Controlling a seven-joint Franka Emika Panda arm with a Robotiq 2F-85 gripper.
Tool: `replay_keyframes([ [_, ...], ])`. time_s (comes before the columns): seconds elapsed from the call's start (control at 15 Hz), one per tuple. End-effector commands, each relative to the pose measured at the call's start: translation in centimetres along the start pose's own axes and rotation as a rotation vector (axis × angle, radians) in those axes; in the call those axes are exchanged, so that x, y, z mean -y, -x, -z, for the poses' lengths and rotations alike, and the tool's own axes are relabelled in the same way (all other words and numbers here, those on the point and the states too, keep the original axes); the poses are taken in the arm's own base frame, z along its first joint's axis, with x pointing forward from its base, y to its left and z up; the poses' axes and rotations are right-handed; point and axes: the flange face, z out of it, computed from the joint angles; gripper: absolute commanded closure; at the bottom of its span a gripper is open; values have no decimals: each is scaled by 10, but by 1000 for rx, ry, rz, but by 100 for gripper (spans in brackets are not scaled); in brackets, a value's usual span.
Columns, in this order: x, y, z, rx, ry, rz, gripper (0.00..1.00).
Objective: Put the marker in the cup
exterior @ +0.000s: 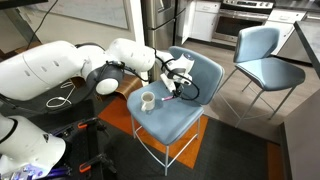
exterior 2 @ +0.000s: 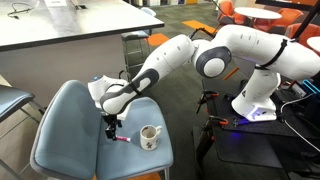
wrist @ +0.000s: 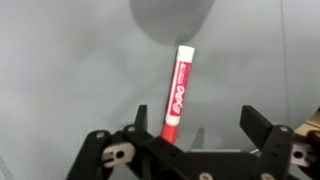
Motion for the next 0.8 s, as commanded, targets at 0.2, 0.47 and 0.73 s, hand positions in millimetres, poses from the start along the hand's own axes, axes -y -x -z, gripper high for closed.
replay_keyframes([
  [0.2, 5, -4, -17, 34, -23, -59, 2],
  [0.47, 4, -5, -18, 30, -28, -86, 6],
  [0.73, 1, -6, -20, 19, -26, -125, 14],
])
